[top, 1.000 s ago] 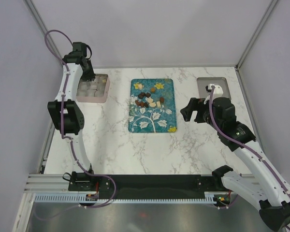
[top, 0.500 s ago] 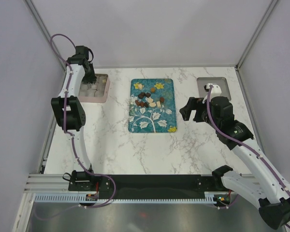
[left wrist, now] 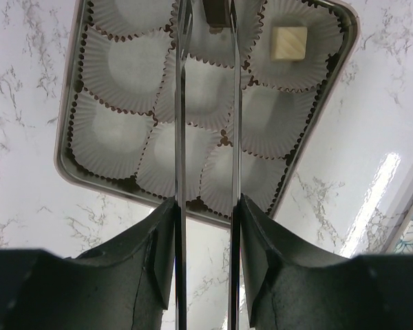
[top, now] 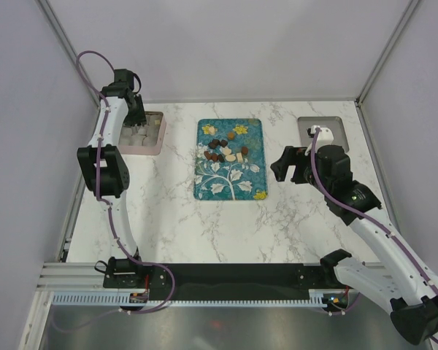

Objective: Pack the chocolate

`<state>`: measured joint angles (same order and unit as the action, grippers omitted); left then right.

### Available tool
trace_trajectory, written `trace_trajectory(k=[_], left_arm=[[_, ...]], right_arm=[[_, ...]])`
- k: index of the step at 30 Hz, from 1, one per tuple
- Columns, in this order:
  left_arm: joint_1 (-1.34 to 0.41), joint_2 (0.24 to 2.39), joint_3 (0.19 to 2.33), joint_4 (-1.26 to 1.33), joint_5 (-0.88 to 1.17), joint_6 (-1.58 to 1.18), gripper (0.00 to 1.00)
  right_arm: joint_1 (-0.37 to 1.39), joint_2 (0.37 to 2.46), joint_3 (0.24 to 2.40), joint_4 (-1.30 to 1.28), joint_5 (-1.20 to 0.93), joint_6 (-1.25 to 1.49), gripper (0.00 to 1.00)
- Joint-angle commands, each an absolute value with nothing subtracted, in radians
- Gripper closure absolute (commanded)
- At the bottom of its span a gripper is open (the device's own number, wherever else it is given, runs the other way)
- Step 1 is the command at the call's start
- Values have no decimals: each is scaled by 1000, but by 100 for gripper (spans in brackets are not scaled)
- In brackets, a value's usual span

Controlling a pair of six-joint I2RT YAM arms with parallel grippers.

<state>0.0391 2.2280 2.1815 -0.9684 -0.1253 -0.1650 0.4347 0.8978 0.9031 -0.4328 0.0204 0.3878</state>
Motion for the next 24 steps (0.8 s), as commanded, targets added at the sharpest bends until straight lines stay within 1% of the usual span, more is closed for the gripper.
trace_trajectory(k=[1, 6, 9, 12, 18, 24], left_arm=[[34, 2129, 2215, -933, -110, -123, 54], [11, 2011, 2169, -937, -103, -118, 54], [-47, 1918, 2091, -937, -104, -126, 55], [-141, 1832, 1953, -934, -69, -136, 55], [-342, 1706, 1719, -917, -75, -158, 54], [-477, 1643, 1570, -870, -80, -238, 53]], right_arm=[[434, 879, 899, -400, 31, 379, 3], [434, 862, 914, -423, 40, 379, 3], [433, 856, 927, -445, 41, 377, 3], [434, 847, 936, -459, 40, 377, 3], [436, 822, 940, -485, 40, 380, 3], [434, 807, 936, -502, 37, 382, 3]])
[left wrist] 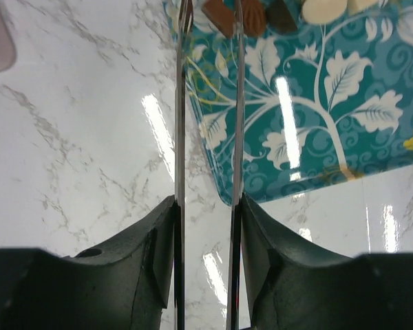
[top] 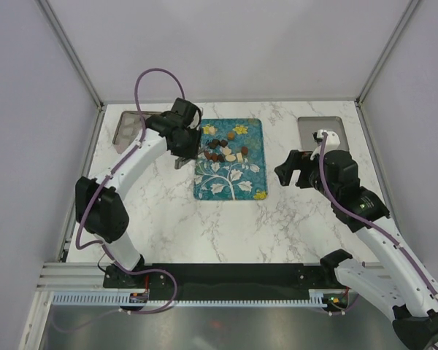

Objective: Pack the chocolate

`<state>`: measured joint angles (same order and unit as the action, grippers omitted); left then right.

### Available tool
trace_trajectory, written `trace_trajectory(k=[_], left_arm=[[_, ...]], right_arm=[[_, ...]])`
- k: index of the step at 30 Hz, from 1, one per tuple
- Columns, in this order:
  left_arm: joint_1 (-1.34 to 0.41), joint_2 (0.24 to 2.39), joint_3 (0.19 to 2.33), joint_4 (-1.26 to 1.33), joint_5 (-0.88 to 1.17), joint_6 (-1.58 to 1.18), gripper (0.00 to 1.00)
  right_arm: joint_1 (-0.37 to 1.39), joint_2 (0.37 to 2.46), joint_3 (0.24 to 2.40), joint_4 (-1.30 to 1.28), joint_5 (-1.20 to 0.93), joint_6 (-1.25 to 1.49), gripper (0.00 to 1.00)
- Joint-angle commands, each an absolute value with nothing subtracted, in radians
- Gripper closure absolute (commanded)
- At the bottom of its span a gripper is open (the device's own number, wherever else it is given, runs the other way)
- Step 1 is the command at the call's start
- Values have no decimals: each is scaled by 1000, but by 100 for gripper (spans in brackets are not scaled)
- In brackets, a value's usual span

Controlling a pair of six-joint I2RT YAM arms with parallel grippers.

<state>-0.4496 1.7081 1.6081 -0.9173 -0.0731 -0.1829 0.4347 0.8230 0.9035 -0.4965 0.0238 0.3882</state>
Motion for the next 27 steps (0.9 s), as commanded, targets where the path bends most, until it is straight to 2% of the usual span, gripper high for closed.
trace_trajectory(k=[1, 6, 27], left_arm=[[-485, 1638, 1560, -865, -83, -245, 52], [-495, 1664, 1539, -847, -78, -268, 48], [-495, 1813, 1543, -822, -118, -287, 50]], right_arm=[[434, 805, 934, -502, 37, 383, 3], [434, 798, 936, -503, 34, 384, 3], [434, 790, 937, -514, 63, 364, 3]])
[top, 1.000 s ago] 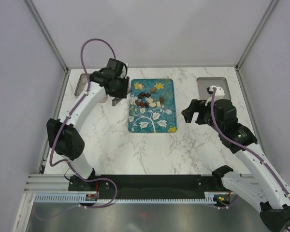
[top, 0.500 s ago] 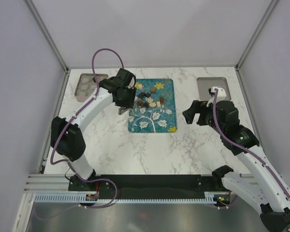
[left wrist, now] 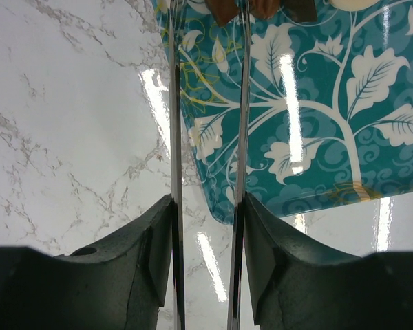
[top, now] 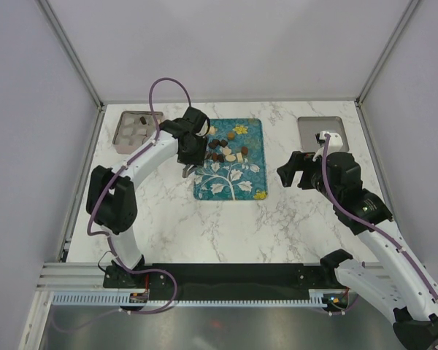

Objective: Pack the chocolate

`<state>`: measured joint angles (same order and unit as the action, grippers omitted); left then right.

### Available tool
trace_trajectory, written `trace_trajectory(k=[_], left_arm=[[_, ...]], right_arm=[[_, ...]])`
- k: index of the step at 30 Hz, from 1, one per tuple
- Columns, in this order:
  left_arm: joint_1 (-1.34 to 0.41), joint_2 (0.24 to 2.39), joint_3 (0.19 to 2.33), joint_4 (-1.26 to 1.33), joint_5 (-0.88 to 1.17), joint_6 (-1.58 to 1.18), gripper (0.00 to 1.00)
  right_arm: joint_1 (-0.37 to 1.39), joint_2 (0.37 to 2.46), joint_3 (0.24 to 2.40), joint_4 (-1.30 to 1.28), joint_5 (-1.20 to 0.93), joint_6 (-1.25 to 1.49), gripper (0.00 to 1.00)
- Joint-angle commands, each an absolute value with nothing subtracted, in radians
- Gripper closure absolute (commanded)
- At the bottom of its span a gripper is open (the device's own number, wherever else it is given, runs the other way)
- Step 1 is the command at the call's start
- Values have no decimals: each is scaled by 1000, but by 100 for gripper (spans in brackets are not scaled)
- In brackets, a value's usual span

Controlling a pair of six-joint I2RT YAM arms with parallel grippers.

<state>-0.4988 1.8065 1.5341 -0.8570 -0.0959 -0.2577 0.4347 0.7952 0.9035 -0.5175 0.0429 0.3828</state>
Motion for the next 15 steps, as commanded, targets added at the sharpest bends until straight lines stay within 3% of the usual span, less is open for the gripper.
trace_trajectory(k=[1, 15], left_arm=[[-495, 1819, 1543, -822, -120, -288, 51], [-494, 1760, 1600, -859, -121, -276, 68]], right_arm=[[434, 792, 937, -512, 64, 364, 3], [434, 788, 940, -514, 61, 368, 3]])
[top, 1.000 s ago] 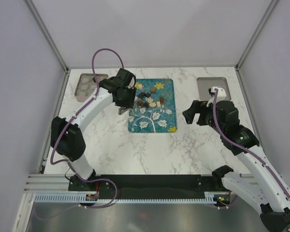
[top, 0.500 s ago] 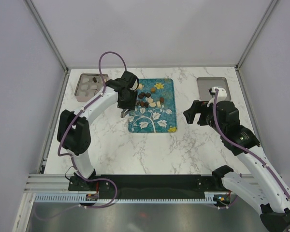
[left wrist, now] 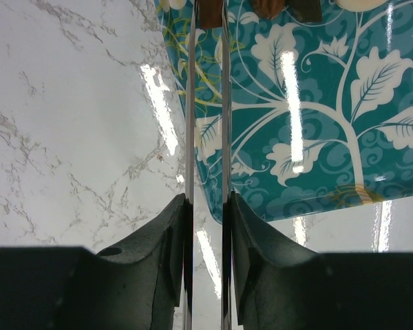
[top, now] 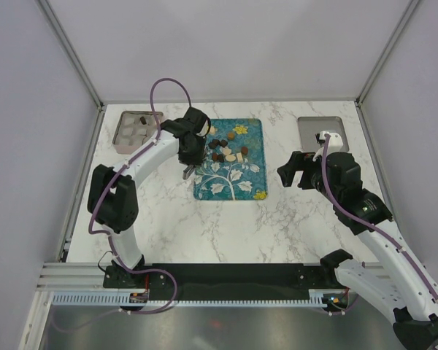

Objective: Pack the chocolate

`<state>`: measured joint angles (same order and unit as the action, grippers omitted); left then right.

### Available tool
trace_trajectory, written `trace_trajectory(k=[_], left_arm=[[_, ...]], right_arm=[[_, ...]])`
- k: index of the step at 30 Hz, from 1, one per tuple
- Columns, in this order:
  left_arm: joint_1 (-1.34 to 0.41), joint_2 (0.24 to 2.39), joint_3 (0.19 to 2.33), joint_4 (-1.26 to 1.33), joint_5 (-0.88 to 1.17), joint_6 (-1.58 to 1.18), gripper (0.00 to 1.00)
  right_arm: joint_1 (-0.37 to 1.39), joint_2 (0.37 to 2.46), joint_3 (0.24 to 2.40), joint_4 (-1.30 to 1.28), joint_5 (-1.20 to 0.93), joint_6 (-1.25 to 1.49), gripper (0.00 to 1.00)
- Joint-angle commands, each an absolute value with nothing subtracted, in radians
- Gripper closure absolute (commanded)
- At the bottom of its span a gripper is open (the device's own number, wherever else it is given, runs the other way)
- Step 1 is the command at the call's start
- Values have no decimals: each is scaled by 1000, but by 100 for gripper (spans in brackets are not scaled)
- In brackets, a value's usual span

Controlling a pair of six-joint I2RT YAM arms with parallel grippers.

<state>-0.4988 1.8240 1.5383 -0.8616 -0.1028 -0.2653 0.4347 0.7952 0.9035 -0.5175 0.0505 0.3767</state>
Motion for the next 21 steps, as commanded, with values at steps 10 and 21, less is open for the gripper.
trace_trajectory(k=[10, 21], left_arm=[[-374, 1752, 1781, -923, -156, -222, 71], [-45, 1906, 1999, -919, -147, -189, 71]], right_arm=[[434, 787, 936, -500, 58, 382, 3], [434, 793, 919, -468, 17, 391, 3]])
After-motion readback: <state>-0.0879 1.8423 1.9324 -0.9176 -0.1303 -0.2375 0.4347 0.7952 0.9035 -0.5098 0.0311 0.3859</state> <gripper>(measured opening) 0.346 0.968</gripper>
